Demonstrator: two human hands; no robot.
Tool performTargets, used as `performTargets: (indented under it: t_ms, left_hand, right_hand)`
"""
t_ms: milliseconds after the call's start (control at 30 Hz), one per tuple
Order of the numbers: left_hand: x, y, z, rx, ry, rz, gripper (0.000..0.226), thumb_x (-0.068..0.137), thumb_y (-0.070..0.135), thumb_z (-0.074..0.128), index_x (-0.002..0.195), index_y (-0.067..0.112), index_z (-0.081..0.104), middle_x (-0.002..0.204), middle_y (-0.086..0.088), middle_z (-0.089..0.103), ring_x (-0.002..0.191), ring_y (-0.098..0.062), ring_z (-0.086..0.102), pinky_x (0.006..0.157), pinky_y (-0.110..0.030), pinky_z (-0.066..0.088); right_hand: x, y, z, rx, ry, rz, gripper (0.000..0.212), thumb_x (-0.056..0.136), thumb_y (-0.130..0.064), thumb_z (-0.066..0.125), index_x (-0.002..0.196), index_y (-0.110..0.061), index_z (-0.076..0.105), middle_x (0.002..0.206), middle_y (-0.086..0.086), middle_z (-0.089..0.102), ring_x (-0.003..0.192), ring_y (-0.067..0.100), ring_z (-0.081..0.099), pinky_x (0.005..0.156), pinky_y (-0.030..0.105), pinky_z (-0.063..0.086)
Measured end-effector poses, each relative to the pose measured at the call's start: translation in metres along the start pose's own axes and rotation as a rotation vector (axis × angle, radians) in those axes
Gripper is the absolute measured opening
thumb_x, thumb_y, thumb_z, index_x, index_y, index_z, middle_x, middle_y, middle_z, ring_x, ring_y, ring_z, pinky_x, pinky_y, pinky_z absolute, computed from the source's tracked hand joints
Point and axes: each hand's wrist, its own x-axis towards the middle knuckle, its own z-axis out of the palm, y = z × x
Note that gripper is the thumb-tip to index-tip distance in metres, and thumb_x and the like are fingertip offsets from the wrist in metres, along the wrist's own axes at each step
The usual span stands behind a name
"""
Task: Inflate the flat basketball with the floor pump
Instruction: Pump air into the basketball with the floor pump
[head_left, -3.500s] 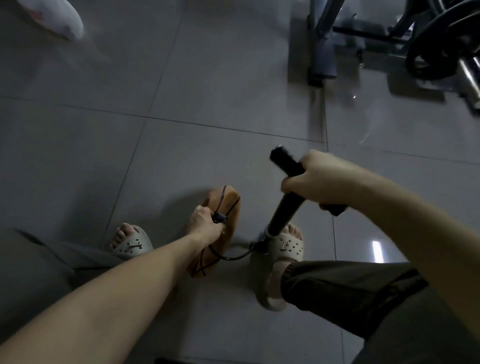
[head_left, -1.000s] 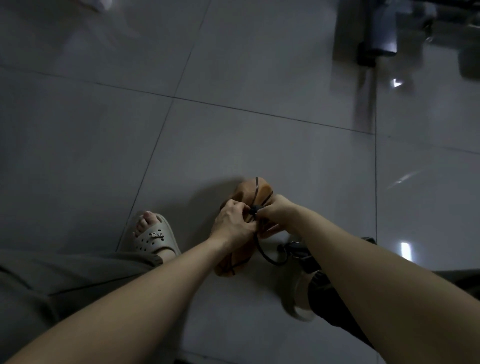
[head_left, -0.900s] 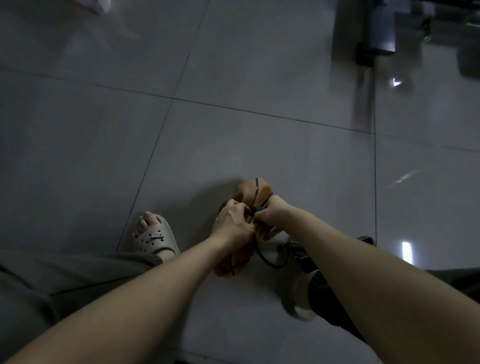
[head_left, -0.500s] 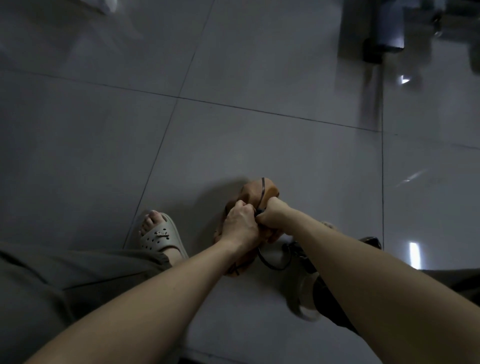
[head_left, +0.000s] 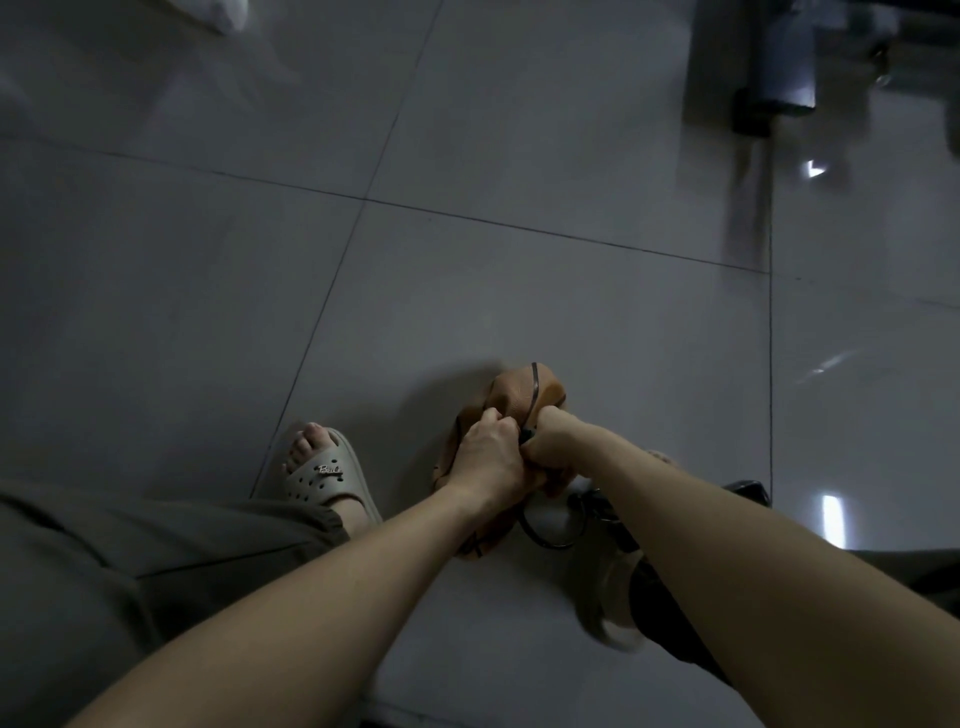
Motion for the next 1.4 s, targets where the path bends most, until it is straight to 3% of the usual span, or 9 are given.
performTargets:
  t_ms: [167, 600, 700, 800, 967, 1067, 1200, 1333, 1400]
  left_hand:
    - [-0.003, 0.000, 0.004, 0.018, 0.000, 0.032, 0.043, 0.080, 0.037, 0.080, 0.113, 0.012, 0.069, 0.119, -0.006, 0.055, 0.112, -0.027, 0.058, 0.092, -0.037, 0.051]
    - [0.000, -0.012, -0.004, -0.015, -0.001, 0.026, 0.033, 0.082, 0.043, 0.077, 0.103, 0.020, 0.066, 0.116, 0.001, 0.053, 0.106, -0.021, 0.057, 0.091, -0.038, 0.054]
    - [0.000, -0.016, -0.006, -0.034, -0.024, 0.039, 0.029, 0.083, 0.044, 0.075, 0.098, 0.021, 0.065, 0.116, 0.002, 0.053, 0.103, -0.020, 0.058, 0.089, -0.040, 0.055]
    - [-0.003, -0.015, 0.000, -0.078, -0.034, 0.055, 0.020, 0.090, 0.037, 0.071, 0.102, 0.021, 0.069, 0.119, 0.002, 0.054, 0.103, -0.020, 0.059, 0.090, -0.036, 0.054]
    - [-0.003, -0.023, -0.004, -0.107, 0.053, 0.079, 0.016, 0.086, 0.036, 0.064, 0.088, 0.021, 0.062, 0.093, 0.006, 0.060, 0.087, -0.019, 0.063, 0.072, -0.033, 0.053]
    - [0.000, -0.027, -0.006, 0.000, 0.092, 0.087, 0.023, 0.087, 0.038, 0.067, 0.097, 0.024, 0.051, 0.092, 0.005, 0.057, 0.084, -0.021, 0.061, 0.070, -0.033, 0.047]
    - [0.011, -0.024, -0.006, 0.113, -0.024, 0.071, 0.023, 0.088, 0.041, 0.065, 0.092, 0.023, 0.051, 0.082, 0.003, 0.057, 0.084, -0.025, 0.064, 0.069, -0.033, 0.042]
    - [0.011, -0.025, -0.001, 0.080, -0.054, 0.098, 0.023, 0.087, 0.036, 0.063, 0.075, 0.021, 0.050, 0.068, 0.004, 0.052, 0.073, -0.028, 0.060, 0.061, -0.031, 0.035]
    - [0.009, -0.027, 0.002, 0.027, -0.018, 0.029, 0.027, 0.087, 0.036, 0.061, 0.071, 0.019, 0.049, 0.071, -0.003, 0.059, 0.076, -0.033, 0.062, 0.061, -0.032, 0.039]
  right_hand:
    - [0.003, 0.001, 0.004, -0.073, -0.061, 0.044, 0.022, 0.094, -0.015, 0.063, 0.111, 0.000, 0.064, 0.101, 0.019, 0.072, 0.089, 0.030, 0.073, 0.083, 0.042, 0.061]
    - [0.008, 0.011, 0.000, -0.027, -0.019, -0.005, 0.016, 0.092, -0.010, 0.065, 0.106, -0.001, 0.064, 0.092, 0.017, 0.072, 0.080, 0.028, 0.075, 0.073, 0.042, 0.063]
    - [0.011, 0.017, 0.000, 0.094, -0.010, -0.030, 0.016, 0.095, -0.011, 0.059, 0.108, -0.002, 0.063, 0.094, 0.017, 0.071, 0.078, 0.028, 0.074, 0.069, 0.040, 0.064]
    - [0.011, 0.017, -0.007, 0.280, -0.055, 0.017, 0.024, 0.095, -0.025, 0.052, 0.109, -0.009, 0.065, 0.097, 0.013, 0.074, 0.085, 0.027, 0.073, 0.072, 0.039, 0.061]
    - [0.017, 0.027, -0.009, 0.260, -0.051, -0.008, 0.019, 0.098, -0.026, 0.056, 0.109, -0.015, 0.066, 0.093, 0.003, 0.074, 0.083, 0.018, 0.072, 0.071, 0.034, 0.054]
    - [0.021, 0.030, -0.007, 0.248, -0.081, -0.028, 0.018, 0.099, -0.027, 0.056, 0.112, -0.020, 0.065, 0.103, 0.002, 0.073, 0.096, 0.020, 0.070, 0.078, 0.038, 0.053]
    - [0.021, 0.038, -0.010, 0.196, -0.116, -0.029, 0.019, 0.099, -0.024, 0.057, 0.116, -0.019, 0.063, 0.112, 0.006, 0.069, 0.104, 0.025, 0.067, 0.072, 0.036, 0.051]
    - [0.020, 0.042, -0.006, 0.249, -0.125, -0.024, 0.016, 0.099, -0.022, 0.057, 0.112, -0.022, 0.065, 0.106, 0.005, 0.073, 0.092, 0.021, 0.073, 0.077, 0.039, 0.056]
    - [0.018, 0.044, -0.007, 0.262, -0.125, -0.015, 0.014, 0.098, -0.019, 0.057, 0.109, -0.020, 0.065, 0.099, 0.005, 0.073, 0.083, 0.021, 0.073, 0.070, 0.037, 0.054]
